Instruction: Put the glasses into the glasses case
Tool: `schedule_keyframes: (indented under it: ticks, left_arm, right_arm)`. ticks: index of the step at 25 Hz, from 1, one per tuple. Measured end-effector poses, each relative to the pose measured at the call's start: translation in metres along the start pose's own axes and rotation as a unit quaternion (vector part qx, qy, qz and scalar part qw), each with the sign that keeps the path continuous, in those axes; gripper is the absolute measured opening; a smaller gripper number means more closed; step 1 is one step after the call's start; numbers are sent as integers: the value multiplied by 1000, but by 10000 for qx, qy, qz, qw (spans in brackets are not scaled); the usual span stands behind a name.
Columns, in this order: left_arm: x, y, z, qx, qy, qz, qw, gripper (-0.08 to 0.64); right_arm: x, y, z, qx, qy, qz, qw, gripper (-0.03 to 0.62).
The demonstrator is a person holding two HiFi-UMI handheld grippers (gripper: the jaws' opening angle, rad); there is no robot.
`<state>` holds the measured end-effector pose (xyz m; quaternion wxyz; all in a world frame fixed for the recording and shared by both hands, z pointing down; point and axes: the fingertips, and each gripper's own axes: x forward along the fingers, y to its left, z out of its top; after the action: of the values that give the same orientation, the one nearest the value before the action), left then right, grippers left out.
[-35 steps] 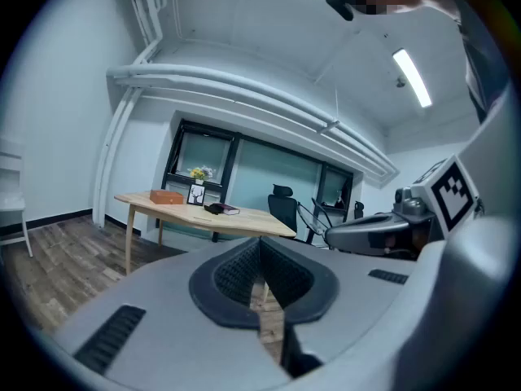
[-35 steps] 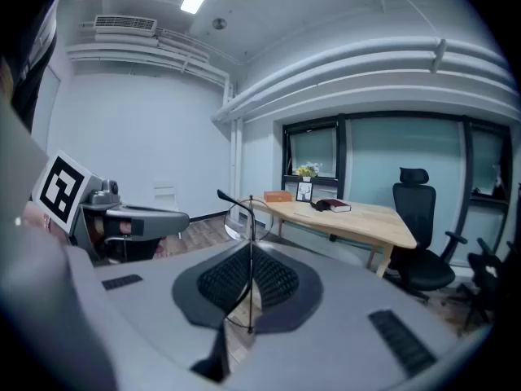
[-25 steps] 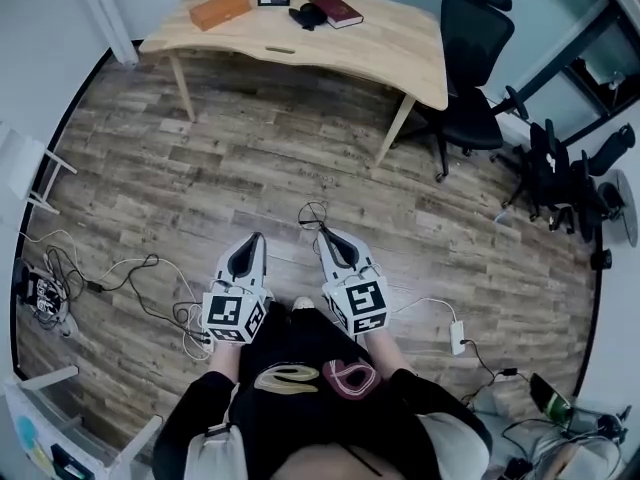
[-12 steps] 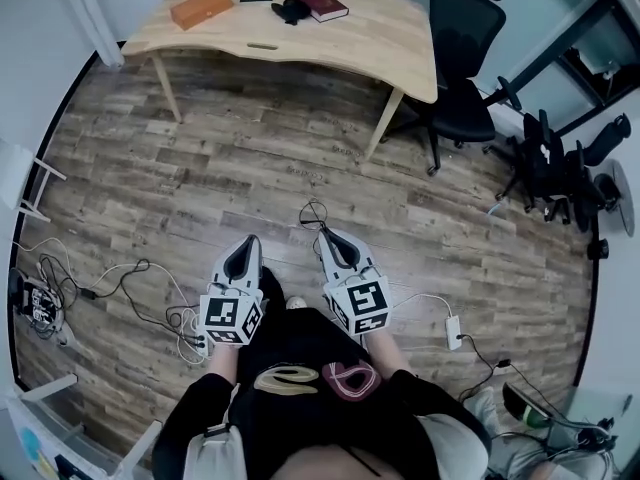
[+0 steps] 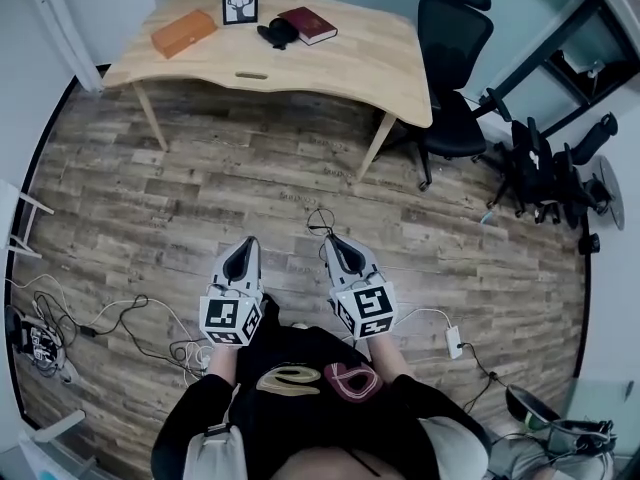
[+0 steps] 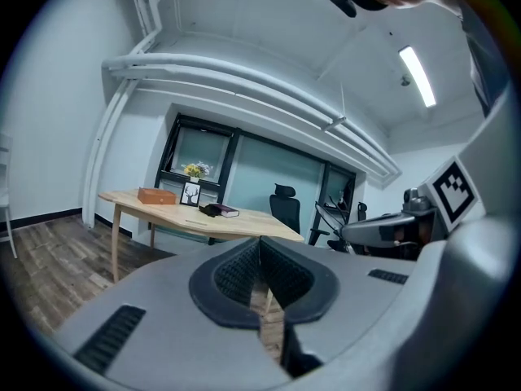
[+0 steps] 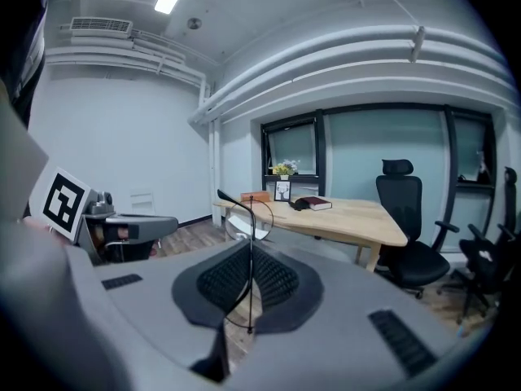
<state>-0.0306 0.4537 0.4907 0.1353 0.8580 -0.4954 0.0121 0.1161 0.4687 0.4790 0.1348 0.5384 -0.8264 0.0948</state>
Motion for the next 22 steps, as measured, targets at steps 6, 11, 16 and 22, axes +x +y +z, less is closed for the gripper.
schedule_keyframes:
  ticks: [6,11,16,22]
  left_arm:
    - [40,51,22,72,48,-174,9998,18]
    - [67,92,43,124,1,-303,9995,18]
    - [81,121,51,130,21,-440,9989,18]
    - [91,142,55,106,32,-566,9983,18]
  right_arm:
    - [60,0,19,7,85,-139,9999,17]
    - [103,11,33,13,165,-217,9996,17]
    - [134,22,39,94,252,-240,9993,18]
    - [154,30,44,116,250,-379,9989,17]
